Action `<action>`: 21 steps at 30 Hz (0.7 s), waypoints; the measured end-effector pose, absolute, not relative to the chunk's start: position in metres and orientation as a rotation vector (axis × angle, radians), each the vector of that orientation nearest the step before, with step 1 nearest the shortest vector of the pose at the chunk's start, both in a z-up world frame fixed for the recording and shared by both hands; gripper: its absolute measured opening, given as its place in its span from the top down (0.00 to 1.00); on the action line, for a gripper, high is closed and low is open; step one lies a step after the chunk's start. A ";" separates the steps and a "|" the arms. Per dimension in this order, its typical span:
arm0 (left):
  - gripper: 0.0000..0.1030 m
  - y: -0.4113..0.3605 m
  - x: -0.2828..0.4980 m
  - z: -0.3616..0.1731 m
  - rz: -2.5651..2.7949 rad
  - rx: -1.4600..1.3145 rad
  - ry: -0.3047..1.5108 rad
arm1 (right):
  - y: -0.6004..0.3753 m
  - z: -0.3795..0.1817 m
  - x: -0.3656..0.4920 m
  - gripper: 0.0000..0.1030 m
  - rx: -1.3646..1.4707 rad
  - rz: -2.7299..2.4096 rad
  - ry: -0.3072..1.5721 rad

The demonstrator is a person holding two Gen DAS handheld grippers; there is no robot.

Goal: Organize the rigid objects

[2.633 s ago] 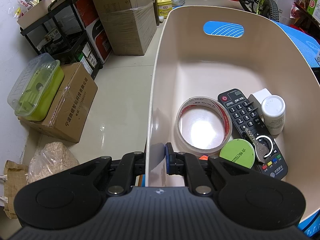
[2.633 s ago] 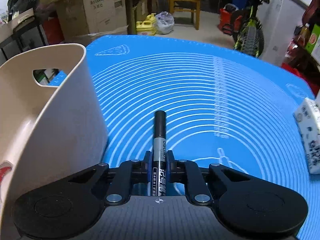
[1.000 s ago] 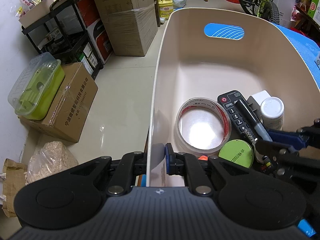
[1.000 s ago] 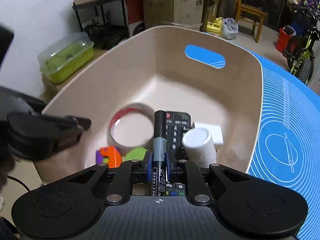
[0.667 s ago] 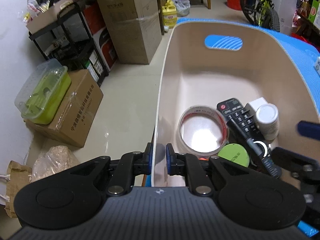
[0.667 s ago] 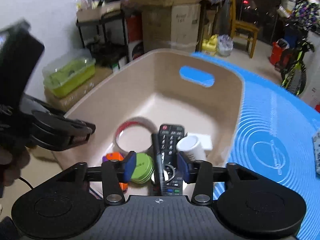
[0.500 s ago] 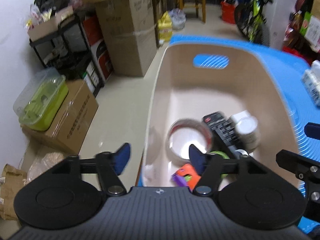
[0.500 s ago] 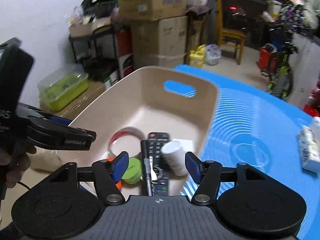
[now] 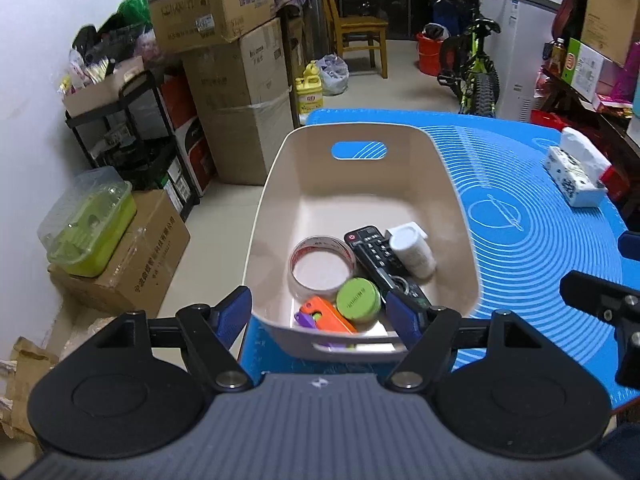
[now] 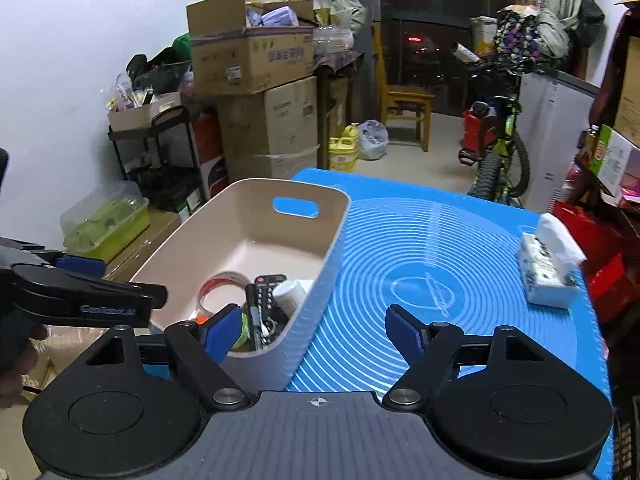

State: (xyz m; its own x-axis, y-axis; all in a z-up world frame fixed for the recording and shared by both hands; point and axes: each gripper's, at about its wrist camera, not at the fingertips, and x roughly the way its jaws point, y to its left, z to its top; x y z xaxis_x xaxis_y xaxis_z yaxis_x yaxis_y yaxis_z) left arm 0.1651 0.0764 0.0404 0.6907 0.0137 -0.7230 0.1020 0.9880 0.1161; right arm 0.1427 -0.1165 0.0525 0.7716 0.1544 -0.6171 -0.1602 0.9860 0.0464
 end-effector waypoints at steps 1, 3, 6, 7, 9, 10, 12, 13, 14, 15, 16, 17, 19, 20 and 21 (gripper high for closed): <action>0.28 0.074 0.157 0.043 -0.051 0.161 0.801 | -0.119 0.054 0.136 0.19 -0.006 0.165 0.665; 0.28 0.070 0.142 0.048 -0.069 0.170 0.792 | -0.128 0.055 0.123 0.19 -0.002 0.153 0.658; 0.28 0.065 0.121 0.052 -0.067 0.175 0.777 | -0.136 0.056 0.104 0.19 -0.014 0.142 0.656; 0.28 0.063 0.114 0.052 -0.063 0.176 0.767 | -0.139 0.057 0.098 0.19 -0.017 0.139 0.654; 0.28 0.060 0.104 0.054 -0.061 0.179 0.757 | -0.144 0.058 0.086 0.19 -0.019 0.133 0.653; 0.28 0.058 0.099 0.054 -0.060 0.181 0.751 | -0.148 0.058 0.080 0.19 -0.018 0.130 0.650; 0.28 0.053 0.089 0.057 -0.059 0.188 0.739 | -0.153 0.059 0.068 0.19 -0.016 0.122 0.642; 0.28 0.052 0.085 0.058 -0.061 0.191 0.733 | -0.155 0.059 0.064 0.19 -0.015 0.123 0.636; 0.28 0.050 0.081 0.058 -0.063 0.193 0.727 | -0.157 0.060 0.058 0.19 -0.013 0.126 0.630; 0.28 0.049 0.076 0.059 -0.065 0.194 0.723 | -0.158 0.060 0.054 0.19 -0.011 0.127 0.627; 0.28 0.047 0.072 0.059 -0.068 0.196 0.720 | -0.159 0.060 0.049 0.18 -0.009 0.125 0.623; 0.28 0.046 0.069 0.060 -0.072 0.195 0.718 | -0.161 0.060 0.044 0.18 -0.008 0.124 0.620; 0.28 0.044 0.062 0.059 -0.080 0.191 0.716 | -0.164 0.060 0.037 0.18 -0.008 0.123 0.614; 0.28 0.044 0.058 0.059 -0.085 0.191 0.716 | -0.165 0.060 0.033 0.18 -0.007 0.124 0.610; 0.28 0.043 0.054 0.059 -0.088 0.192 0.715 | -0.166 0.060 0.028 0.18 -0.006 0.129 0.604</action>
State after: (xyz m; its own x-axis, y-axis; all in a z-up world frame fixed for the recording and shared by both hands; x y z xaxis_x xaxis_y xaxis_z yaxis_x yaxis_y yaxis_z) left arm 0.0536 0.0433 0.0588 0.7522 -0.0141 -0.6588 0.1454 0.9787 0.1451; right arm 0.0282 -0.1665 0.0598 0.8153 0.1187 -0.5668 -0.1225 0.9920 0.0316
